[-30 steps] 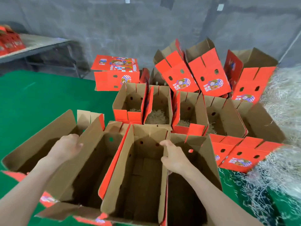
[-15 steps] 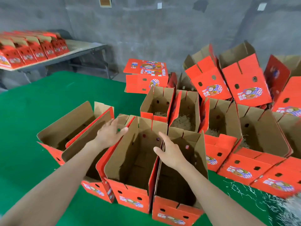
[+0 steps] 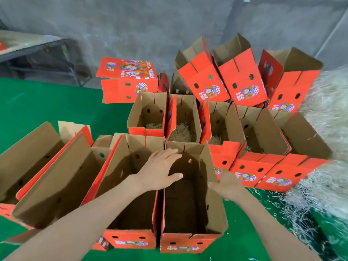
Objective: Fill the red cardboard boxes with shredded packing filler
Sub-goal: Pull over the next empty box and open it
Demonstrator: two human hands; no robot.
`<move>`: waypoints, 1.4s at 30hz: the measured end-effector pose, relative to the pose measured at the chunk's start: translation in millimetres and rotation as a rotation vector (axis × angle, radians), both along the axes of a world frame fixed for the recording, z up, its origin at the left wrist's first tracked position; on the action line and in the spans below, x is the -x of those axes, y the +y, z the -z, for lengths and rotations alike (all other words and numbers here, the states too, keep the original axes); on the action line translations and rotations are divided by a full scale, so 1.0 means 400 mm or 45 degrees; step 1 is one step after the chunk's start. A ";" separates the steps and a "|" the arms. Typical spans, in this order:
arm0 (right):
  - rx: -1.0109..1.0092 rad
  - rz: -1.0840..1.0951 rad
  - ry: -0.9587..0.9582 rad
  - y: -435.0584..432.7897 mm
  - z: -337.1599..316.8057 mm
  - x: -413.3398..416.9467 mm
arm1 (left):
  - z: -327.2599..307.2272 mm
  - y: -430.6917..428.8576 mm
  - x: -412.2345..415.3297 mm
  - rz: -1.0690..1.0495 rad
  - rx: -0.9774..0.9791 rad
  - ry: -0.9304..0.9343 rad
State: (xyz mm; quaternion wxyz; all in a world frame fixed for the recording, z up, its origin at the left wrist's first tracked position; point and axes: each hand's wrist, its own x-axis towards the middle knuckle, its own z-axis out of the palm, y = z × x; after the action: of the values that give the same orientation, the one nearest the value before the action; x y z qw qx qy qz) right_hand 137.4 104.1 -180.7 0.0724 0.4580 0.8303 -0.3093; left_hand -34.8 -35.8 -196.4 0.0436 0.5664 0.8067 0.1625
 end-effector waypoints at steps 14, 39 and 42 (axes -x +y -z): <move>-0.044 -0.481 -0.155 0.223 -0.109 -0.196 | -0.043 0.208 -0.136 0.234 -0.112 0.104; -0.244 -0.570 0.218 0.498 0.020 -0.524 | -0.032 0.585 -0.524 0.205 0.624 0.217; -0.231 -0.622 0.314 0.523 0.011 -0.569 | -0.042 0.617 -0.590 0.262 0.516 0.215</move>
State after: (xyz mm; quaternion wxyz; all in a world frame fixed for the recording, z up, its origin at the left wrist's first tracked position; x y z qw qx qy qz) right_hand 364.9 313.3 -185.1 0.0021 0.2080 0.9428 -0.2605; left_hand 201.3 210.9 -179.6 0.1050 0.6370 0.7617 -0.0557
